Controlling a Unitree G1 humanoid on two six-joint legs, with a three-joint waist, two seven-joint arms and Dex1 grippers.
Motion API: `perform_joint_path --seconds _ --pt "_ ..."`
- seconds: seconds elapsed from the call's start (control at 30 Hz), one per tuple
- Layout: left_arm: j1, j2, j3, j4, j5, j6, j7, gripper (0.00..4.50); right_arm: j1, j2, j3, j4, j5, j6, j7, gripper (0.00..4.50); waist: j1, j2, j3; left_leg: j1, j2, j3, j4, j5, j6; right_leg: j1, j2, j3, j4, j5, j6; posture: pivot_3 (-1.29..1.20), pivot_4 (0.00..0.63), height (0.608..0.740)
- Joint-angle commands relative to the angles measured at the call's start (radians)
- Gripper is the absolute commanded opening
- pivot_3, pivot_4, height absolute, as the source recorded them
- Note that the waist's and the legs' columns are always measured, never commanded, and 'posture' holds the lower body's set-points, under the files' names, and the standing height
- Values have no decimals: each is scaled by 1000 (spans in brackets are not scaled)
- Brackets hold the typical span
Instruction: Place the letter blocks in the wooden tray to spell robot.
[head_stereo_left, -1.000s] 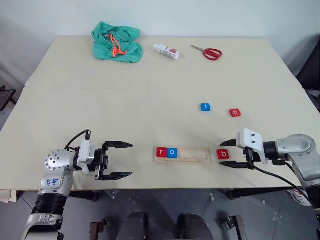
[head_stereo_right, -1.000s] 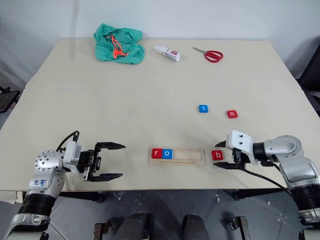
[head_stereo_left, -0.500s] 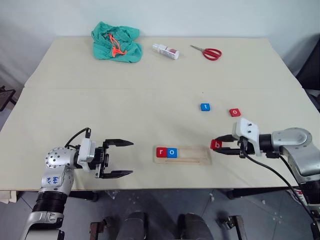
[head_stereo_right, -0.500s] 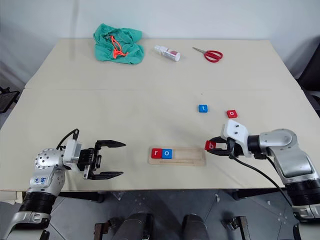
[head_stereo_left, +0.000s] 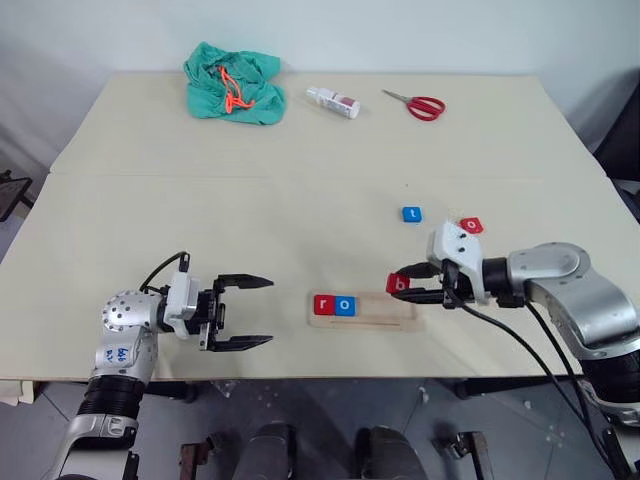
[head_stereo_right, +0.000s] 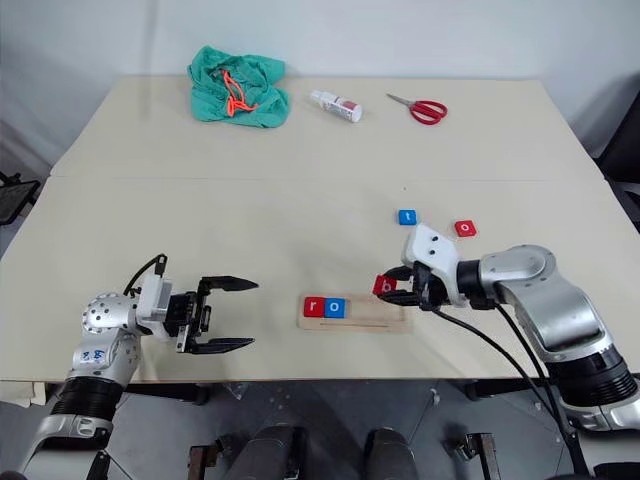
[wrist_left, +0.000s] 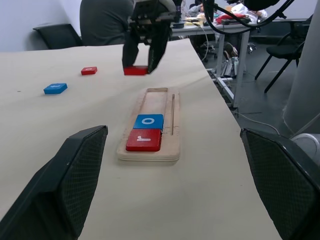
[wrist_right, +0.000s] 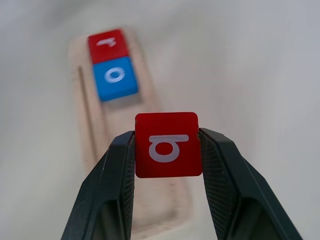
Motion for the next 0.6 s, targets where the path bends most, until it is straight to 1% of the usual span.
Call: perform_joint_path --seconds 0.03,0.2,0.33,0.6 --pt "16 17 14 -31 -7 -9 -48 4500 -4 17 15 -20 -10 -23 -7 1463 -1 0 0 0 0 0 0 0 0 0 0 0 0 0 0 0 150 740" --pt "25 20 15 -37 -5 -12 -40 4500 2 36 64 -61 -18 -5 -17 1463 -1 0 0 0 0 0 0 0 0 -1 0 0 1 0 0 0 150 740" --pt "39 25 14 -46 -3 -11 -37 4500 1 72 104 -96 -31 28 -52 1463 0 0 0 0 0 0 0 0 0 -1 0 0 1 0 0 0 150 740" --pt "42 22 9 -52 3 -13 -30 4500 -41 84 144 -99 -48 61 -58 1463 -1 0 0 0 0 -1 0 0 0 -1 0 0 2 0 0 0 150 740"
